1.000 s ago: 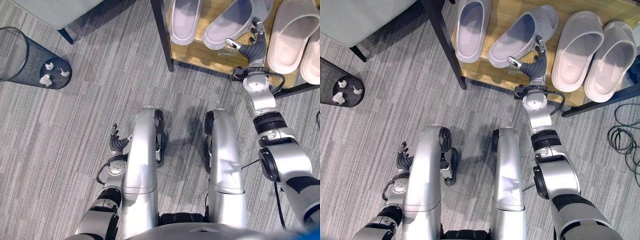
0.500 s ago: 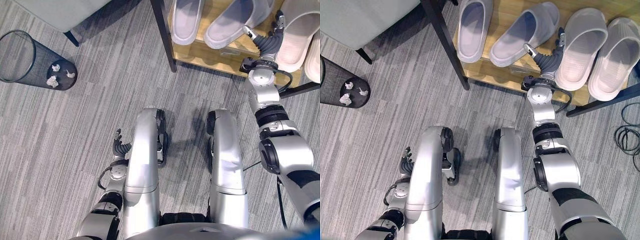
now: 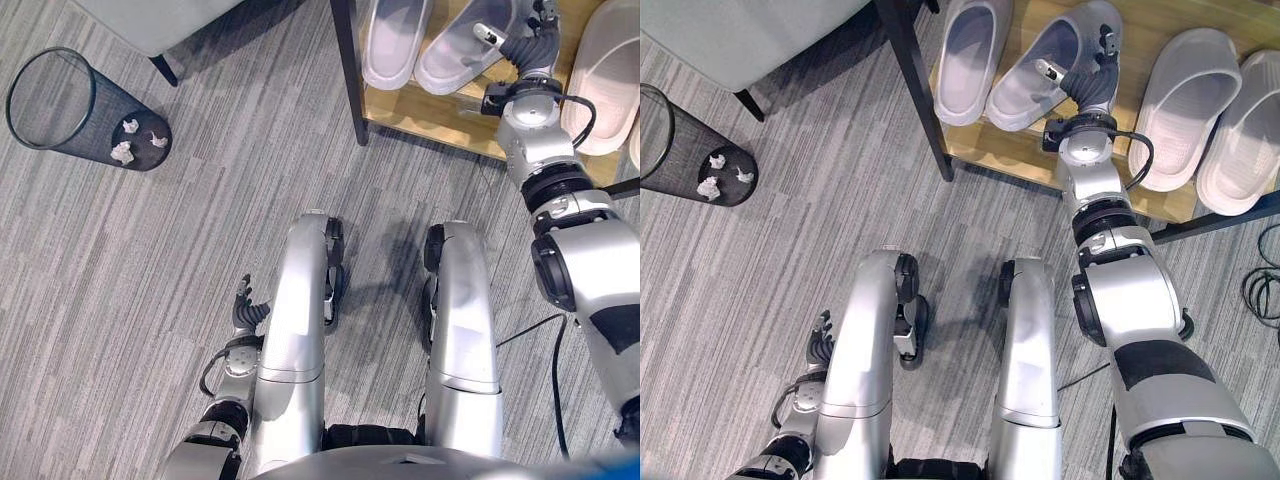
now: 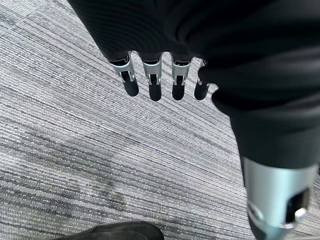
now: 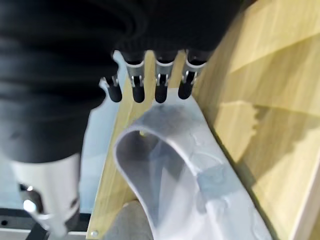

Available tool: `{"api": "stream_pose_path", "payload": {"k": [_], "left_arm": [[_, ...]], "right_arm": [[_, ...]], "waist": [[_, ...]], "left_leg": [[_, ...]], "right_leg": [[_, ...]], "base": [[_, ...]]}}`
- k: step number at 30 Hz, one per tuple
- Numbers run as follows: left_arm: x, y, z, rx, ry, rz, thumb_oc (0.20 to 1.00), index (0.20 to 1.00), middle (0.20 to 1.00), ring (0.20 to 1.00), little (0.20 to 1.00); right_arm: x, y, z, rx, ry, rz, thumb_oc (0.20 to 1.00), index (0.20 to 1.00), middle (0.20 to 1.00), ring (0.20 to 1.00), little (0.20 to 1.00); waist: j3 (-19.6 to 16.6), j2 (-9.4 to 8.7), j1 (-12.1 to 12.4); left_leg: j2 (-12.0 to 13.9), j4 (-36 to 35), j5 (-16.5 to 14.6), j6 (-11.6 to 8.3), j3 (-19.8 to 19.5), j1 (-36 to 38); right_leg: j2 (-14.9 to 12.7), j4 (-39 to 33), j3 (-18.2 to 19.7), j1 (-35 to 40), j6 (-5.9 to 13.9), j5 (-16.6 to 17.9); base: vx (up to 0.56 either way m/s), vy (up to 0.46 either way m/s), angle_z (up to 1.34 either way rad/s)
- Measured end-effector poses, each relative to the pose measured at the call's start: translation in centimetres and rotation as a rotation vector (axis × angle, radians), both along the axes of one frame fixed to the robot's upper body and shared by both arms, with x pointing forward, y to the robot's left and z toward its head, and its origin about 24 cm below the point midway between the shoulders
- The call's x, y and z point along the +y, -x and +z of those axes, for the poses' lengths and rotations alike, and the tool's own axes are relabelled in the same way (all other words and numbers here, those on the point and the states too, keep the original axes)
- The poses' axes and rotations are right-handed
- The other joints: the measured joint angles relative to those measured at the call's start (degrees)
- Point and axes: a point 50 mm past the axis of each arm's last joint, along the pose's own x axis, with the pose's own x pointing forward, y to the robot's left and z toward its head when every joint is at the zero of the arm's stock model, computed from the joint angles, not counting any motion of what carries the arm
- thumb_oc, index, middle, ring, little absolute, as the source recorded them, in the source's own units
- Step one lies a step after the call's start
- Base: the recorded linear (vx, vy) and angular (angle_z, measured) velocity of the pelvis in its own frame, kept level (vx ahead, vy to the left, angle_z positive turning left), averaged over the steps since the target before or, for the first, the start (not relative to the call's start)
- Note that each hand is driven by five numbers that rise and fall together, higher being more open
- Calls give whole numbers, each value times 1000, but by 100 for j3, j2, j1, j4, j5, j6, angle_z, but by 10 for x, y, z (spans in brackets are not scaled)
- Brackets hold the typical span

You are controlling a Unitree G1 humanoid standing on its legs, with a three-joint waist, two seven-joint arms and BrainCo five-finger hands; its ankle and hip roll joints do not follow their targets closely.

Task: Arrange the slippers neatly on the shoe rack.

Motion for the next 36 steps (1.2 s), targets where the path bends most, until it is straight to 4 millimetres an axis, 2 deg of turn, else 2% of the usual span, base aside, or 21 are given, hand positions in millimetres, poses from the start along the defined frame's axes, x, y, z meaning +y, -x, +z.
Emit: {"api": "stream_pose_path", "payload": {"k": [2,6,12,15,17,18,19,20,21,22,25,27,36], "left_arm": [[1,0,0,-1,-2,0,1000,1000,1000,1000,1000],[1,3,-1,10,0,2,1000,1000,1000,1000,1000],[3,27,-16,88,6,15,1000,1000,1000,1000,1000],[0,31,-18,94,18,-1,1000,1000,1000,1000,1000],[-4,31,-19,98,17,-28,1000,1000,1000,1000,1000],[-13,22,-16,87,35,-43,1000,1000,1000,1000,1000],[-11,8,-10,69,28,-43,1000,1000,1000,1000,1000],[-13,-16,3,21,42,-23,1000,1000,1000,1000,1000],[-14,-24,10,-14,31,-45,1000,1000,1000,1000,1000],[-14,-23,10,-24,29,-50,1000,1000,1000,1000,1000],[-6,10,-18,114,27,-14,1000,1000,1000,1000,1000],[-5,17,-23,136,29,-6,1000,1000,1000,1000,1000],[-5,12,-19,121,27,-9,1000,1000,1000,1000,1000]], "right_arm": [[-11,3,3,-18,-20,-61,1000,1000,1000,1000,1000],[-19,5,1,-30,-113,-112,1000,1000,1000,1000,1000],[-30,4,-12,14,-203,-144,1000,1000,1000,1000,1000],[-40,6,-9,9,-179,-151,1000,1000,1000,1000,1000],[-45,7,-6,12,-147,-135,1000,1000,1000,1000,1000],[-44,7,-5,22,-124,-118,1000,1000,1000,1000,1000],[-45,7,-3,20,-128,-101,1000,1000,1000,1000,1000],[-40,5,-3,21,-134,-59,1000,1000,1000,1000,1000],[-40,5,-3,26,-130,-43,1000,1000,1000,1000,1000],[-39,4,-3,28,-132,-19,1000,1000,1000,1000,1000],[-37,3,-2,45,-130,59,1000,1000,1000,1000,1000],[-37,3,-2,46,-129,65,1000,1000,1000,1000,1000],[-34,2,0,71,-97,100,1000,1000,1000,1000,1000]], "waist": [[-1,-2,-52],[-1,-2,-40],[0,45,127],[-4,123,260],[-8,163,263],[-13,172,229],[-13,183,219],[-8,198,223],[-8,199,205],[-9,200,180],[-10,199,90],[-11,197,78],[-12,196,40]], "left_leg": [[1,0,0,0,0,-1],[1,-4,0,2,4,-47],[-56,-29,20,30,46,-94],[-63,-47,20,30,45,-93],[-95,-41,20,31,44,-119],[-93,-35,19,33,45,-116],[-100,-39,27,50,52,-115],[-99,33,14,74,33,-129],[-78,78,-2,83,33,-134],[-78,107,-11,71,29,-136],[-74,190,-7,68,-5,-179],[-74,188,-3,72,-8,-178],[-83,194,12,61,-11,-176]], "right_leg": [[0,-1,0,-2,0,0],[-8,-2,6,-43,0,0],[-89,-2,50,-67,-25,-35],[-94,-13,49,-70,-25,-38],[-103,-6,60,-62,35,-75],[-133,-17,54,-59,21,-84],[-148,-10,47,-55,18,-86],[-114,53,48,-40,38,-88],[-85,82,48,-43,45,-91],[-84,103,51,-47,47,-93],[-78,196,34,-74,46,-96],[-78,197,29,-73,30,-103],[-80,198,24,-60,49,-94]], "base": [[16,15,0],[45,23,0],[60,39,5],[66,31,2],[73,29,6],[46,19,6],[43,0,4],[0,0,0],[19,-40,-6],[3,-46,-6],[-13,-43,1],[-9,-20,0],[-1,-4,0]]}}
